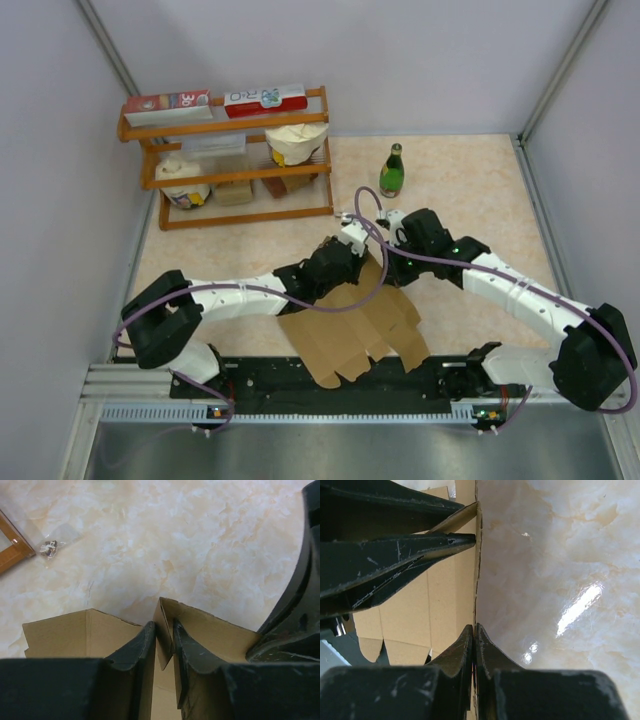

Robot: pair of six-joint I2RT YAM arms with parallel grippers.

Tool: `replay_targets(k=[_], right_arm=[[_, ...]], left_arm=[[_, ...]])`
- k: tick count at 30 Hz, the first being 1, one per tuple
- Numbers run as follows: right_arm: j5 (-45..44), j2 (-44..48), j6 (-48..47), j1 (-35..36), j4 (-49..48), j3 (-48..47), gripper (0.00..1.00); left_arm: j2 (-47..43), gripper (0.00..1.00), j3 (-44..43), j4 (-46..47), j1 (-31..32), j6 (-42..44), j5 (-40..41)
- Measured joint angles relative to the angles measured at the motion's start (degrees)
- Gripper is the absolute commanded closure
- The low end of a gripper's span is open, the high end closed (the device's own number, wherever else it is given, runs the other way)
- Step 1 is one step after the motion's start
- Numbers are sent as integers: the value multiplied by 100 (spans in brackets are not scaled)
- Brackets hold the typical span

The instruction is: Fold the paper box

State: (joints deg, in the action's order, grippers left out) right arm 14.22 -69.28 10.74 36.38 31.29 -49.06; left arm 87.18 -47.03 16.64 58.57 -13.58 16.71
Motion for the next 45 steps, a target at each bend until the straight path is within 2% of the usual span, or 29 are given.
replay_targets(k=[11, 18, 25, 27, 33, 45], right_arm=[[-52, 0, 92, 0, -33, 0, 100], [-61, 0, 131, 0, -35, 0, 100], [-61, 0, 153, 0, -39, 2, 100], [-61, 0, 166, 0, -37, 2, 100], [-61, 0, 234, 0, -42, 2, 100], [-90, 0, 267, 0, -42, 2, 100]], left_arm=[[214, 78, -374, -269, 426, -125, 1023], [326, 90, -608, -599, 498, -234, 1366], [350, 93, -726, -852, 522, -385, 1563], [350, 91, -730, -876, 531, -415, 1587], [350, 72, -737, -892, 560, -483, 1558], [350, 70, -743, -879, 605, -546, 1366]])
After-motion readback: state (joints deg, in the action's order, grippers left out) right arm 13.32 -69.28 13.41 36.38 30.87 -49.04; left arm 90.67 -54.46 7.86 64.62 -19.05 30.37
